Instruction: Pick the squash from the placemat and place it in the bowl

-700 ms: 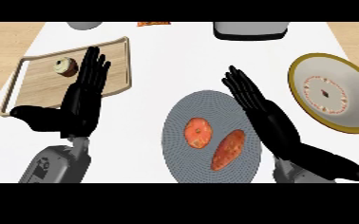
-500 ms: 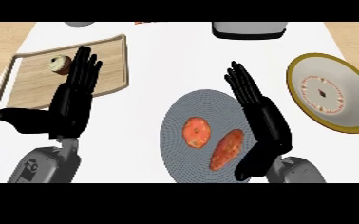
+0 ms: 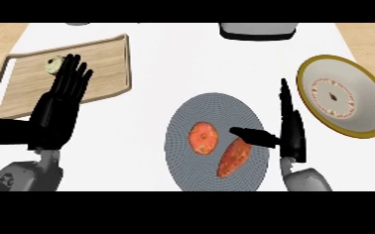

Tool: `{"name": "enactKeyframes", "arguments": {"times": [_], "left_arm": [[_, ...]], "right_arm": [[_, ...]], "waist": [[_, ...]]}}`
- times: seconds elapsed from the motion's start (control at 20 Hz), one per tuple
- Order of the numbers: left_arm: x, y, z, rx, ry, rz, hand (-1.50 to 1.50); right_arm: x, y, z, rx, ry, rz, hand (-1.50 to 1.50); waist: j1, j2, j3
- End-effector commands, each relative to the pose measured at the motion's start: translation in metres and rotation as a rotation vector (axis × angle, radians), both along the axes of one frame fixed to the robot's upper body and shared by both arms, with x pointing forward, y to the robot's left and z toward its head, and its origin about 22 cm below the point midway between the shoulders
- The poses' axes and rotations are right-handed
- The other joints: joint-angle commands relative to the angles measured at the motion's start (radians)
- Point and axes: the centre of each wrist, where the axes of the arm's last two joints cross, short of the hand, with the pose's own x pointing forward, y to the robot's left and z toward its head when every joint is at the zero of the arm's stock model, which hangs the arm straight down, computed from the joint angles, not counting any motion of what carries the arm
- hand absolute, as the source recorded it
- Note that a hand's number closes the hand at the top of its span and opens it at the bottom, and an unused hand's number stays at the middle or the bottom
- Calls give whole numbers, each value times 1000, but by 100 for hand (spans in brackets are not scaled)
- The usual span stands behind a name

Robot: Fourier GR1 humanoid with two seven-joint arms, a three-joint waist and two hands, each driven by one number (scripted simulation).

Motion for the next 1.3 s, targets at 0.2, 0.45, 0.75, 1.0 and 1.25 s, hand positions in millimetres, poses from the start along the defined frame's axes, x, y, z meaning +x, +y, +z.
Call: {"name": "enactKeyframes", "arguments": {"times": [0.2, 0.45, 0.75, 1.0, 1.25], "left_arm": [[0, 32, -2, -17, 11, -19, 0], [2, 23, 5, -14, 3, -48, 0], [3, 26, -10, -14, 9, -46, 0], [2, 38, 5, -18, 4, -34, 0], [-5, 33, -4, -38, 1, -19, 0]], "right_arm": [[43, 8, 36, -387, 123, -80, -150], [60, 12, 47, -549, 567, 168, -150], [80, 58, 89, -593, 905, 469, -150], [87, 96, 137, -562, 965, 527, -150], [104, 94, 135, -523, 984, 476, -150]], "waist": [[3, -2, 3], [32, -2, 0], [25, 2, 1], [3, -6, 5], [1, -3, 6]]}}
